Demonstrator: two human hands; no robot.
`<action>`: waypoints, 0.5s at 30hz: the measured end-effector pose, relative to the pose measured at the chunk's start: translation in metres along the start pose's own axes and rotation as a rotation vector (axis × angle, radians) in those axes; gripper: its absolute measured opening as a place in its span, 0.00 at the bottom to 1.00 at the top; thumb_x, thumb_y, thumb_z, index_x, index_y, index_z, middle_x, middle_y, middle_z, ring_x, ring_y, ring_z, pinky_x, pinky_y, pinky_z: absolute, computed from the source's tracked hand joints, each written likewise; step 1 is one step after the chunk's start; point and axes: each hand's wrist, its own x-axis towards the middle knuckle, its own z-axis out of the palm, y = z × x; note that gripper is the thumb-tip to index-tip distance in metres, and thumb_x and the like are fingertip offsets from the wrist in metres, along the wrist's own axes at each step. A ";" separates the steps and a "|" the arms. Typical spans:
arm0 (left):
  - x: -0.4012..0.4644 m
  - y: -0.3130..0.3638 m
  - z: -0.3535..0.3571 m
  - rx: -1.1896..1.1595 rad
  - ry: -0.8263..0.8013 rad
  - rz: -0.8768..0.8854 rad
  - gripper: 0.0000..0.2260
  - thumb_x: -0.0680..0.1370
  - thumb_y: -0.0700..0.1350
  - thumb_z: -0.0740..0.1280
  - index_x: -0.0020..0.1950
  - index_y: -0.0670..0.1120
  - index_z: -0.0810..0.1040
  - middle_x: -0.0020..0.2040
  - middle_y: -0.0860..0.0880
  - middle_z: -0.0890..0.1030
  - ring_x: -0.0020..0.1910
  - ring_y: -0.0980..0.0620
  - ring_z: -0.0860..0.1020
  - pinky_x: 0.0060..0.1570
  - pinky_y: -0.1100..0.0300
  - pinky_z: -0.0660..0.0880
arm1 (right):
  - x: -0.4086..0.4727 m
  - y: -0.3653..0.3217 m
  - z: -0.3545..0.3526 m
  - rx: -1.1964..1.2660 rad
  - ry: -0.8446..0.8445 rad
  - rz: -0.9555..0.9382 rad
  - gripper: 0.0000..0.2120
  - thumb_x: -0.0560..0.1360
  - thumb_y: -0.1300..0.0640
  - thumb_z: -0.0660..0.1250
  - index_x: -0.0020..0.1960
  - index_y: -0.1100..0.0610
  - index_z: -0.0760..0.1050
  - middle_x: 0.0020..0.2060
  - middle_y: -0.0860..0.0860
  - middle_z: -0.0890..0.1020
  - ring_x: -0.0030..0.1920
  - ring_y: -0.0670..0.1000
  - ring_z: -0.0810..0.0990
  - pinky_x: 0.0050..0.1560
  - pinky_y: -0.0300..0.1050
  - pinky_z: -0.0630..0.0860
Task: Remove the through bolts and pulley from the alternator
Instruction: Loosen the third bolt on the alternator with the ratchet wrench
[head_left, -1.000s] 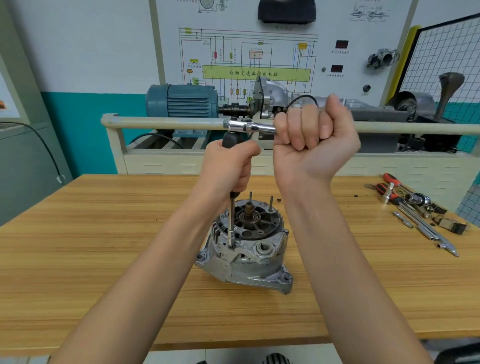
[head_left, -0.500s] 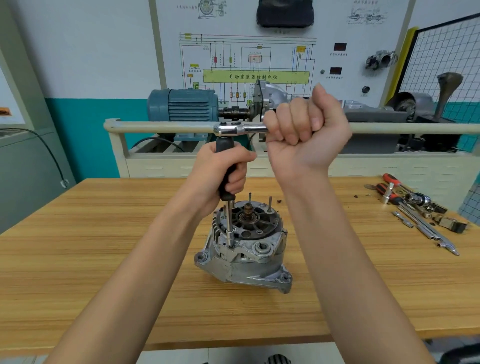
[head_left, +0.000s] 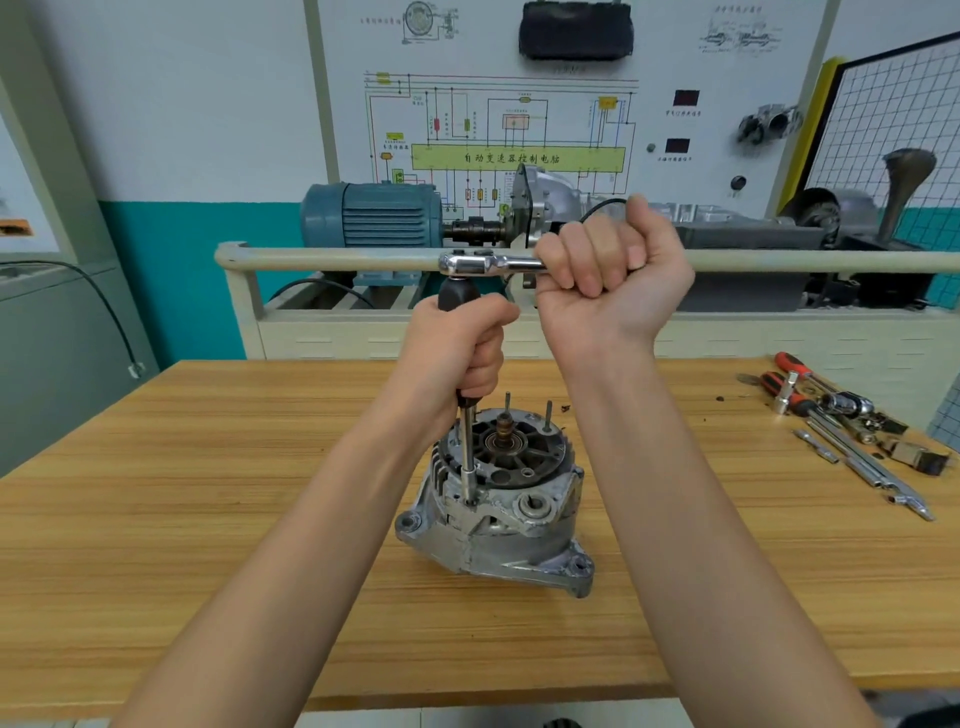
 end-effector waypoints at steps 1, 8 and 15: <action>0.001 0.000 0.002 0.006 0.051 0.006 0.22 0.76 0.35 0.62 0.26 0.50 0.59 0.20 0.53 0.58 0.17 0.56 0.53 0.21 0.68 0.53 | -0.005 0.003 0.004 -0.081 -0.037 -0.064 0.29 0.79 0.61 0.52 0.19 0.53 0.59 0.16 0.47 0.58 0.18 0.46 0.53 0.23 0.38 0.54; -0.003 -0.004 0.010 0.061 0.180 0.081 0.20 0.74 0.32 0.63 0.27 0.48 0.60 0.20 0.54 0.60 0.18 0.56 0.55 0.20 0.69 0.54 | -0.038 0.029 0.017 -0.438 -0.303 -0.535 0.18 0.73 0.67 0.54 0.28 0.52 0.64 0.17 0.47 0.62 0.19 0.45 0.58 0.27 0.40 0.55; -0.003 0.004 -0.011 -0.059 -0.143 0.012 0.16 0.71 0.38 0.66 0.25 0.48 0.66 0.20 0.52 0.62 0.18 0.55 0.59 0.21 0.66 0.58 | -0.008 0.005 0.009 -0.198 -0.189 -0.085 0.29 0.79 0.61 0.52 0.18 0.53 0.61 0.14 0.46 0.59 0.17 0.44 0.55 0.22 0.37 0.55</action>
